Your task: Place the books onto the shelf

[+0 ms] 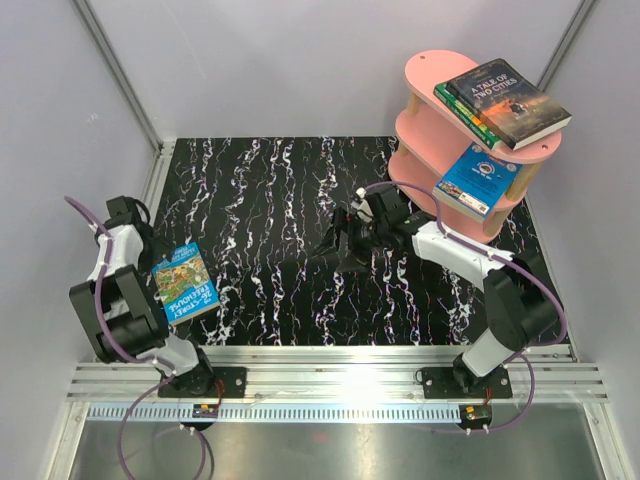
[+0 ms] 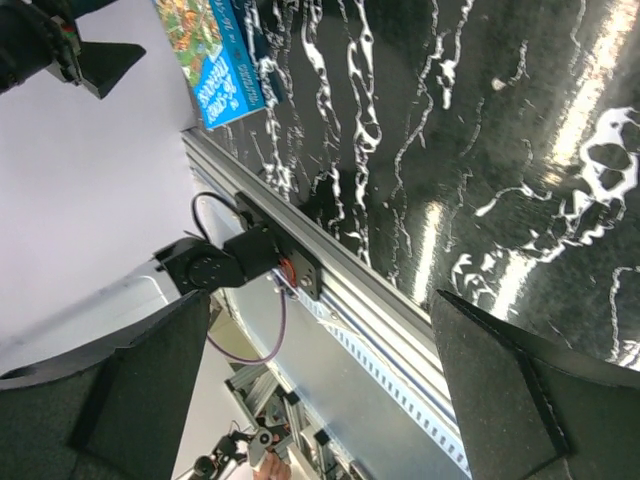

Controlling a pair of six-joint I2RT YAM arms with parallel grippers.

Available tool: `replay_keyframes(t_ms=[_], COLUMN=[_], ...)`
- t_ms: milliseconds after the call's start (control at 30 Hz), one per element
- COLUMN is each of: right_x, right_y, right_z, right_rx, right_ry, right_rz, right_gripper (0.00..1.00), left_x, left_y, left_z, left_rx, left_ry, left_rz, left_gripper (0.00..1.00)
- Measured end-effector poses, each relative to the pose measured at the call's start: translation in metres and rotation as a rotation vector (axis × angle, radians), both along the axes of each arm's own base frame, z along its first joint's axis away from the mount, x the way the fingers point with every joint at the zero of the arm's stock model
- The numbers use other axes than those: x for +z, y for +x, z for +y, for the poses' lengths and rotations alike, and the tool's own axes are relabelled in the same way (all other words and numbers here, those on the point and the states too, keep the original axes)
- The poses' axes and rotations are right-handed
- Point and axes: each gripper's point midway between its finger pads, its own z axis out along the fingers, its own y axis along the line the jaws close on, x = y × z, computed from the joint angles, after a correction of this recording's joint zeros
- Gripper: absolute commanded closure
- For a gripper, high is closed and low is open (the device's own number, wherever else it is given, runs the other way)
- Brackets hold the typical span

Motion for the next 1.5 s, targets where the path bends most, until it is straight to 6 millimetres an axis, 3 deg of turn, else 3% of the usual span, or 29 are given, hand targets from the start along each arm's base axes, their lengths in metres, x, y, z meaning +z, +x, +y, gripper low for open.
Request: replay_keyframes(t_ms=[100,267,367,467,733,933,1033,1133,1267,1367,1433,1500], right_x=[-0.003,-0.003,0.000,0.003,-0.002,-0.004,-0.008,-0.017,-0.036,-0.050,-0.058,-0.064], right_y=[-0.004,-0.012,-0.015,-0.018,-0.020,-0.014,-0.004,0.008,0.024,0.035,0.041,0.044], right_z=[-0.006,-0.015,-0.019,-0.022,-0.028,-0.028,-0.026,-0.018,-0.002,0.008,0.013,0.017], right_rx=[0.008,0.014,0.012,0.012,0.014,0.007,-0.004,-0.011,-0.024,-0.046,-0.064,-0.078], right_ry=[-0.039,-0.084,-0.092,-0.099,-0.133,-0.124,-0.107,-0.077,-0.027,0.010,0.037,0.062], right_rz=[0.010,0.013,0.007,0.003,0.007,0.002,-0.001,0.006,0.039,0.052,0.060,0.069], right_gripper=[0.02,0.02,0.02,0.02,0.01,0.01,0.00,0.00,0.00,0.01,0.01,0.01], left_x=[-0.025,-0.034,-0.041,-0.045,-0.048,-0.049,-0.049,-0.050,-0.052,-0.051,-0.050,-0.049], left_y=[-0.014,-0.015,-0.012,-0.007,0.016,0.040,0.049,0.053,0.049,0.041,0.031,0.019], left_z=[0.000,0.005,0.003,-0.003,-0.028,-0.070,-0.103,-0.151,-0.206,-0.236,-0.248,-0.249], left_rx=[0.010,0.024,0.021,0.006,-0.089,-0.194,-0.261,-0.368,-0.484,-0.554,-0.584,-0.588], left_ry=[-0.042,-0.048,-0.058,-0.072,-0.088,-0.107,-0.127,-0.171,-0.250,-0.273,-0.292,-0.299], left_rz=[0.076,0.093,0.087,0.065,0.016,-0.007,-0.018,-0.024,-0.009,0.015,0.041,0.069], left_gripper=[0.09,0.15,0.19,0.29,0.30,0.30,0.30,0.30,0.30,0.28,0.27,0.23])
